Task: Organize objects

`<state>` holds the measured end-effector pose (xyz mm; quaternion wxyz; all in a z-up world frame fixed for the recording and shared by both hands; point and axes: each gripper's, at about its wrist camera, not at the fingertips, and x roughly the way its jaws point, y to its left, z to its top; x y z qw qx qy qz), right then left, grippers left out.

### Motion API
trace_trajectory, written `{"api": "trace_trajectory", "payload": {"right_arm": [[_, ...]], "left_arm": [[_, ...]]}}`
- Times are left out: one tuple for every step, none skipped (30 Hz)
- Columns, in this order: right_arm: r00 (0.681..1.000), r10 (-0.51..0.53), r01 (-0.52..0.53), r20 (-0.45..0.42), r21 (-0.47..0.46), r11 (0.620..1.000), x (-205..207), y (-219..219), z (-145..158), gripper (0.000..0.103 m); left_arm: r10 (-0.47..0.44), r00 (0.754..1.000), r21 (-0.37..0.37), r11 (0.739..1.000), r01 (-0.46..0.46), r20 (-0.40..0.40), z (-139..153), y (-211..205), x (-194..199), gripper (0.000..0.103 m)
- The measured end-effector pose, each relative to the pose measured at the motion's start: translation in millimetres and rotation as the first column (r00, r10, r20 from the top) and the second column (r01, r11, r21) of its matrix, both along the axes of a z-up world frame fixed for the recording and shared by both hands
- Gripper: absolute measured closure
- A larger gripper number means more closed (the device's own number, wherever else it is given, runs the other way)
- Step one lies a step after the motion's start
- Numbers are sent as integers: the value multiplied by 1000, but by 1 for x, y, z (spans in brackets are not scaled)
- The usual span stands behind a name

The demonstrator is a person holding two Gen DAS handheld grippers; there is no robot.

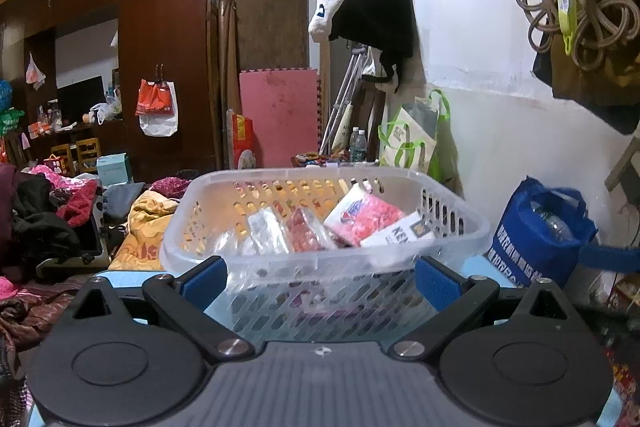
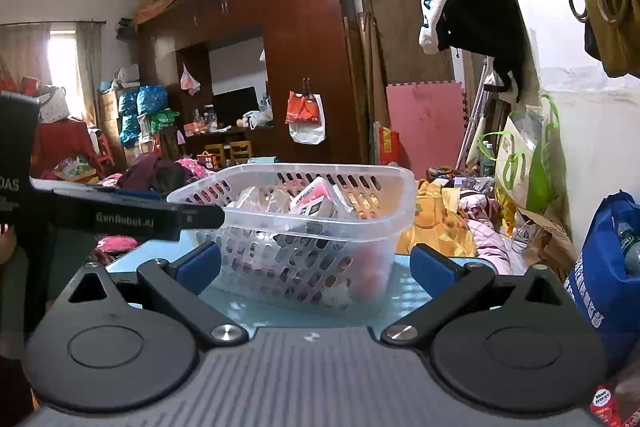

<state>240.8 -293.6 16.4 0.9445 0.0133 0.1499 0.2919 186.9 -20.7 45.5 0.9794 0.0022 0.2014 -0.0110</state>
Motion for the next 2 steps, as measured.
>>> {"api": "trace_trajectory", "payload": {"right_arm": [[1000,0,0,0,-1,1000,0,1,0,0],[1000,1,-1,1,-3,1000,0,1,0,0]], "left_arm": [[-1,1000,2,1000,1,5,1,-2,0,2],[0,1000,11,1000,0,12,3,-4,1,2]]}}
